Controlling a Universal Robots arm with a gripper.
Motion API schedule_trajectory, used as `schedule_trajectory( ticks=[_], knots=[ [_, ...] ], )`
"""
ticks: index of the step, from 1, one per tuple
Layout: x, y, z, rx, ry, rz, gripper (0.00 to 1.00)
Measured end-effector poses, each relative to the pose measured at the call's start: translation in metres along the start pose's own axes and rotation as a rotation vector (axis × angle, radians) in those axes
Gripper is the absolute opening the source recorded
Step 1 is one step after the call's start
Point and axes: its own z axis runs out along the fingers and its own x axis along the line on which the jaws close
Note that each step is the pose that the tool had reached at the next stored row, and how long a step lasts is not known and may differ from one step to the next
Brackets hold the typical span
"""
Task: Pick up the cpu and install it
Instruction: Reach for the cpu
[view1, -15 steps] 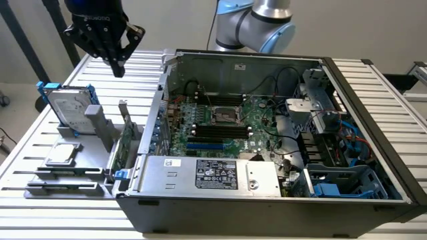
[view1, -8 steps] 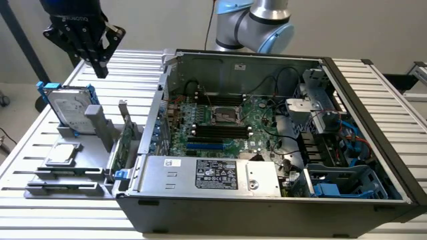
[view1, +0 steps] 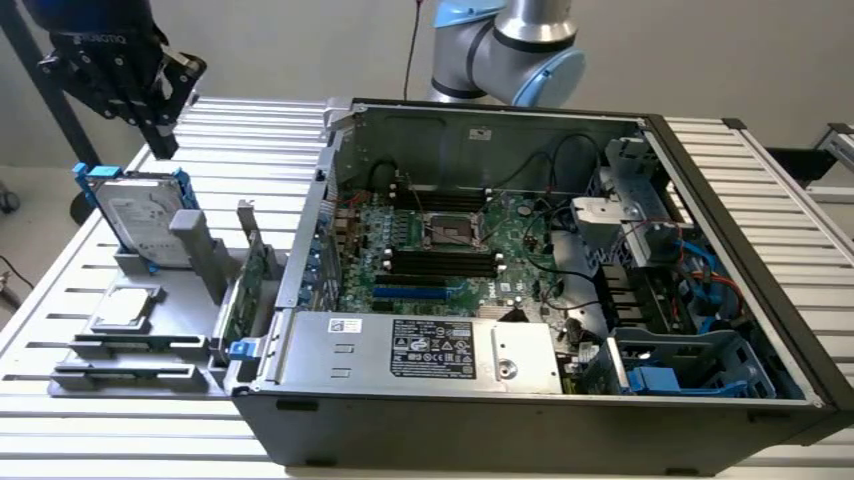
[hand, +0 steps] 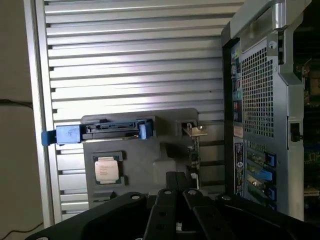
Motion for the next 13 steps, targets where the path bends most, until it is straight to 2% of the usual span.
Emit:
schedule_trajectory(
  ticks=[13],
  knots=[
    [0.059,-0.0070,0.0016,0.0091,-0.0006,0.000,0.11]
  ],
)
